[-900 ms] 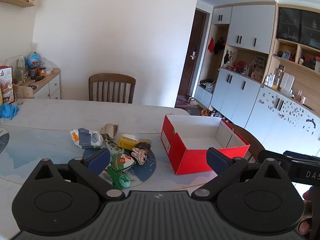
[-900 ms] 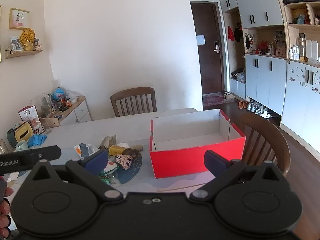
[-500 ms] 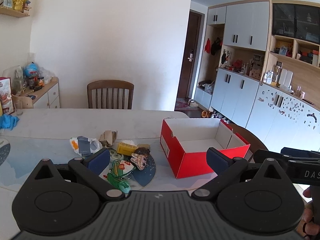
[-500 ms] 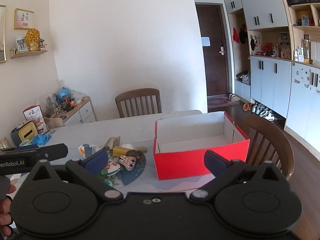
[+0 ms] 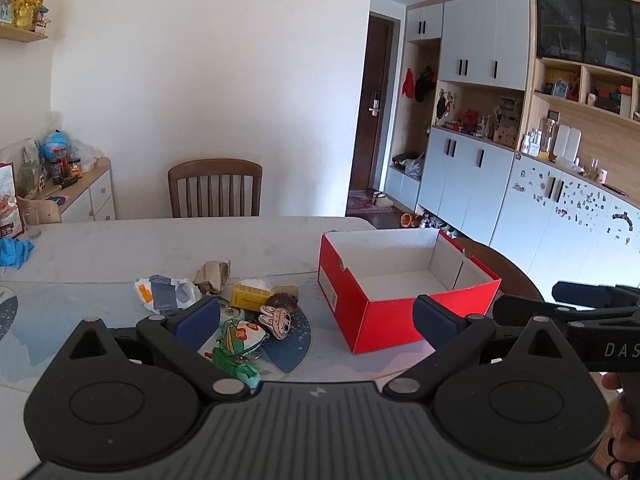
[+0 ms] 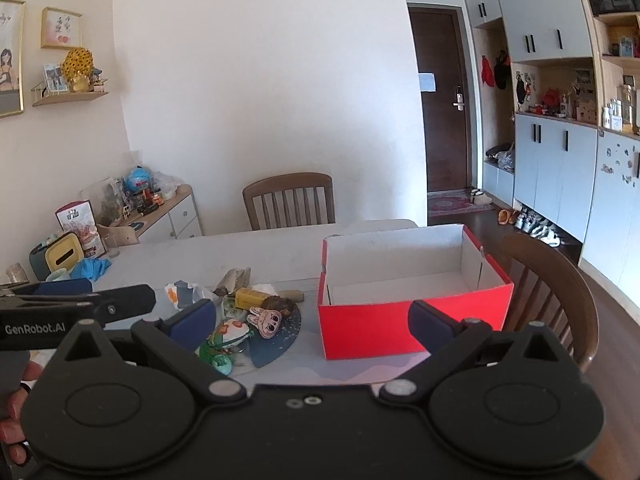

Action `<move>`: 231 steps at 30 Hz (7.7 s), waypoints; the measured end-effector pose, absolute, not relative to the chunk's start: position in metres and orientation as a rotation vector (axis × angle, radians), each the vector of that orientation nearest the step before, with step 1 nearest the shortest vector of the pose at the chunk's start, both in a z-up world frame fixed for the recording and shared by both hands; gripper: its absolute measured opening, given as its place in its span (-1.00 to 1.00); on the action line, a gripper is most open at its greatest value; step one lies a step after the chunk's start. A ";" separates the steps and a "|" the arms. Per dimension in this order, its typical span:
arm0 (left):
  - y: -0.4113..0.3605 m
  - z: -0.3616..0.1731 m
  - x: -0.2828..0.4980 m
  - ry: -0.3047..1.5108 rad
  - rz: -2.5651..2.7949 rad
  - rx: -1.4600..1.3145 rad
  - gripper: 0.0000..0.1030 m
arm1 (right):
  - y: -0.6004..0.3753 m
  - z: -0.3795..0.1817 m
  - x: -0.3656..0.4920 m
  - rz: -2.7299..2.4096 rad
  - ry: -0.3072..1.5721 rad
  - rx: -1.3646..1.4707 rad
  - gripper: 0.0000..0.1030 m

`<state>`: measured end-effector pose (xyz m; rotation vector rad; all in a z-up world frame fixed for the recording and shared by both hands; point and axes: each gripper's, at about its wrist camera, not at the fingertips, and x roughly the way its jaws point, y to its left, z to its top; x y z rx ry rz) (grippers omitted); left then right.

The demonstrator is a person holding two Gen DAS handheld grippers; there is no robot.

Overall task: Organize objects
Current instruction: 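Move both tools toward the pile of items on the table, then grasp the embroidered pouch with the right tool while the left tool grasps the clear bag, then carry the pouch and clear bag into the red shoebox and release both, then withdraw both tools from the shoebox back over the table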

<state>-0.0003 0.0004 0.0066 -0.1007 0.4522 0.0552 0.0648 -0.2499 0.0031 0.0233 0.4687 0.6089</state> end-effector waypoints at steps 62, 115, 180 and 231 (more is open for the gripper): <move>0.152 -0.175 0.138 0.882 -0.147 -0.072 0.03 | -0.019 -0.122 0.191 0.790 0.946 -0.218 0.38; 0.128 -0.069 0.166 0.775 -0.132 -0.088 -0.29 | -0.077 -0.022 0.227 0.772 0.856 -0.092 -0.15; -0.106 -0.162 0.443 1.224 -0.111 0.120 -0.23 | -0.213 -0.131 0.392 0.761 1.040 -0.456 -0.05; -0.036 -0.018 0.280 0.778 -0.119 0.037 0.58 | -0.225 -0.023 0.303 0.750 0.812 -0.158 0.83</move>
